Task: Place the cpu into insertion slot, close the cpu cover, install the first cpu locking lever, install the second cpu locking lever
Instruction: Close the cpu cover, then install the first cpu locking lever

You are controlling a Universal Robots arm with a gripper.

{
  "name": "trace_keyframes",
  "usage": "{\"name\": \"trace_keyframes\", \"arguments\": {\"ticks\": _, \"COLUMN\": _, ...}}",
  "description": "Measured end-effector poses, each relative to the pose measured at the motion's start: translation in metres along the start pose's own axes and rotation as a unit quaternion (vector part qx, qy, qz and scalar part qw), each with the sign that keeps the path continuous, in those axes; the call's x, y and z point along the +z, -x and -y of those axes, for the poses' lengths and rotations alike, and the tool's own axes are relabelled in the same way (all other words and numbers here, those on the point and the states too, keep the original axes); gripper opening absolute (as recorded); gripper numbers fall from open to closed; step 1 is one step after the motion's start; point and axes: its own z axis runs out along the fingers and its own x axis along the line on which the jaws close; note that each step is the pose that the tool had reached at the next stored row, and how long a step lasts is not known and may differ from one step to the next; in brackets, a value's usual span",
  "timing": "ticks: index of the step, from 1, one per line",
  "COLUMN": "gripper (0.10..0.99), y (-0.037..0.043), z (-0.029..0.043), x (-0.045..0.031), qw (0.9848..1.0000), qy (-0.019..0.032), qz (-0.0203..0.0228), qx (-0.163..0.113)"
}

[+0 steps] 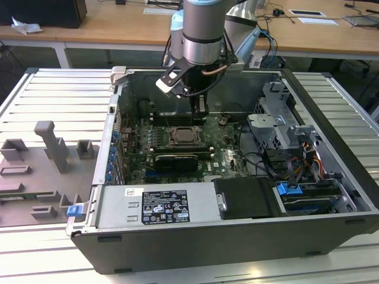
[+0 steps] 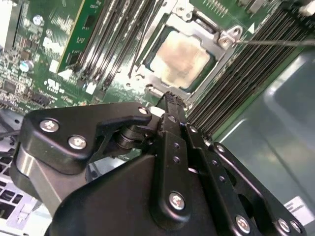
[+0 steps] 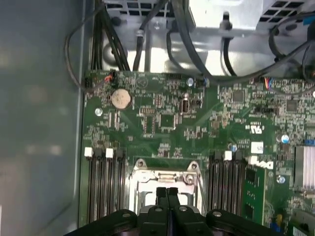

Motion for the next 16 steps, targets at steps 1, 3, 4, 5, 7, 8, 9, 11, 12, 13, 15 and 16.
{"name": "trace_keyframes", "arguments": {"ticks": 1, "gripper": 0.106, "y": -0.0001, "z": 0.0023, "x": 0.0001, "qw": 1.0, "qy": 0.0, "qz": 0.0, "qx": 0.0}}
{"name": "trace_keyframes", "arguments": {"ticks": 3, "gripper": 0.106, "y": -0.0004, "z": 0.0099, "x": 0.0003, "qw": 1.0, "qy": -0.0001, "qz": 0.0, "qx": -0.001}}
{"name": "trace_keyframes", "arguments": {"ticks": 4, "gripper": 0.106, "y": -0.0005, "z": 0.0113, "x": 0.0005, "qw": 1.0, "qy": -0.0002, "qz": 0.0001, "qx": -0.001}}
{"name": "trace_keyframes", "arguments": {"ticks": 5, "gripper": 0.106, "y": -0.0006, "z": 0.0134, "x": 0.0006, "qw": 1.0, "qy": -0.0001, "qz": 0.0, "qx": -0.001}}
{"name": "trace_keyframes", "arguments": {"ticks": 7, "gripper": 0.106, "y": -0.0007, "z": 0.0167, "x": 0.0008, "qw": 1.0, "qy": -0.0001, "qz": 0.0, "qx": -0.001}}
{"name": "trace_keyframes", "arguments": {"ticks": 8, "gripper": 0.106, "y": -0.0008, "z": 0.0181, "x": 0.0008, "qw": 1.0, "qy": -0.0001, "qz": 0.0, "qx": -0.002}}
{"name": "trace_keyframes", "arguments": {"ticks": 9, "gripper": 0.106, "y": -0.0009, "z": 0.0201, "x": 0.0008, "qw": 1.0, "qy": -0.0002, "qz": 0.0, "qx": -0.002}}
{"name": "trace_keyframes", "arguments": {"ticks": 11, "gripper": 0.106, "y": -0.001, "z": 0.0222, "x": 0.0008, "qw": 1.0, "qy": -0.0002, "qz": 0.0, "qx": -0.002}}
{"name": "trace_keyframes", "arguments": {"ticks": 12, "gripper": 0.106, "y": -0.0011, "z": 0.024, "x": 0.0008, "qw": 1.0, "qy": -0.0001, "qz": 0.0, "qx": -0.002}}
{"name": "trace_keyframes", "arguments": {"ticks": 13, "gripper": 0.106, "y": -0.0011, "z": 0.0263, "x": 0.0007, "qw": 1.0, "qy": -0.0002, "qz": 0.0, "qx": -0.002}}
{"name": "trace_keyframes", "arguments": {"ticks": 15, "gripper": 0.106, "y": -0.0012, "z": 0.0287, "x": 0.0006, "qw": 1.0, "qy": -0.0002, "qz": 0.0001, "qx": -0.002}}
{"name": "trace_keyframes", "arguments": {"ticks": 16, "gripper": 0.106, "y": -0.0012, "z": 0.0288, "x": -0.001, "qw": 1.0, "qy": -0.0002, "qz": 0.0001, "qx": -0.002}}
